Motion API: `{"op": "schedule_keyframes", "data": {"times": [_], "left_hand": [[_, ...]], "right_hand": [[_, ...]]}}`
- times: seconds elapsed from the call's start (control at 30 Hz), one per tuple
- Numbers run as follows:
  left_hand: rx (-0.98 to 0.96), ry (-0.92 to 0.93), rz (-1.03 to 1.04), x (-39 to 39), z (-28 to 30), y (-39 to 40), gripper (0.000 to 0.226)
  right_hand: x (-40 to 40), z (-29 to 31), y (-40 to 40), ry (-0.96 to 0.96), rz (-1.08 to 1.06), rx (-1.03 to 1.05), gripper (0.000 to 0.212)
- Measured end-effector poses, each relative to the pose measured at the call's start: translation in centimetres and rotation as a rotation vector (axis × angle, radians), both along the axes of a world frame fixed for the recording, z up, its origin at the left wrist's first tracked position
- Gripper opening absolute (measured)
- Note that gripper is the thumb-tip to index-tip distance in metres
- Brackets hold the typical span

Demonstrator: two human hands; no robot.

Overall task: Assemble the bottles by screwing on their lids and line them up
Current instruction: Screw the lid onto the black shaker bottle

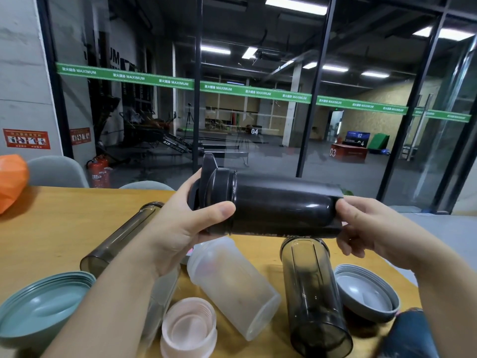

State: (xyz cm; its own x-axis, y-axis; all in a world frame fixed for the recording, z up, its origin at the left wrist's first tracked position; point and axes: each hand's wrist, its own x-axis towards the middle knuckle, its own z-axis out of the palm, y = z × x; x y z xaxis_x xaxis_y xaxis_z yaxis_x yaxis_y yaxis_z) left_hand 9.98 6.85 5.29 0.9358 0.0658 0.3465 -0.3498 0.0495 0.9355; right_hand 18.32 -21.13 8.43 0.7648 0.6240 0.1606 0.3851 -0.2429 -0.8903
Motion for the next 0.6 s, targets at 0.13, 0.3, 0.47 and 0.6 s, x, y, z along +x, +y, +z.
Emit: {"op": "schedule_keyframes", "data": {"times": [0.13,0.3,0.47,0.6], "left_hand": [[-0.01,-0.015,-0.027,-0.1,0.0,-0.3,0.095],[-0.031,-0.012,-0.039,-0.1,0.1,-0.5,0.097],[-0.044,0.006,-0.023,0.1,0.0,-0.6,0.093],[-0.065,-0.009,-0.002,0.2,0.1,-0.5,0.072]], "right_hand": [[0.5,-0.5,0.5,0.059,-0.078,-0.103,0.084],[0.3,-0.4,0.8,0.121,-0.087,-0.109,0.078],[0.4,-0.3,0.2,0.058,-0.002,0.067,0.097],[0.2,-0.1,-0.2,-0.029,0.091,0.131,0.096]]}}
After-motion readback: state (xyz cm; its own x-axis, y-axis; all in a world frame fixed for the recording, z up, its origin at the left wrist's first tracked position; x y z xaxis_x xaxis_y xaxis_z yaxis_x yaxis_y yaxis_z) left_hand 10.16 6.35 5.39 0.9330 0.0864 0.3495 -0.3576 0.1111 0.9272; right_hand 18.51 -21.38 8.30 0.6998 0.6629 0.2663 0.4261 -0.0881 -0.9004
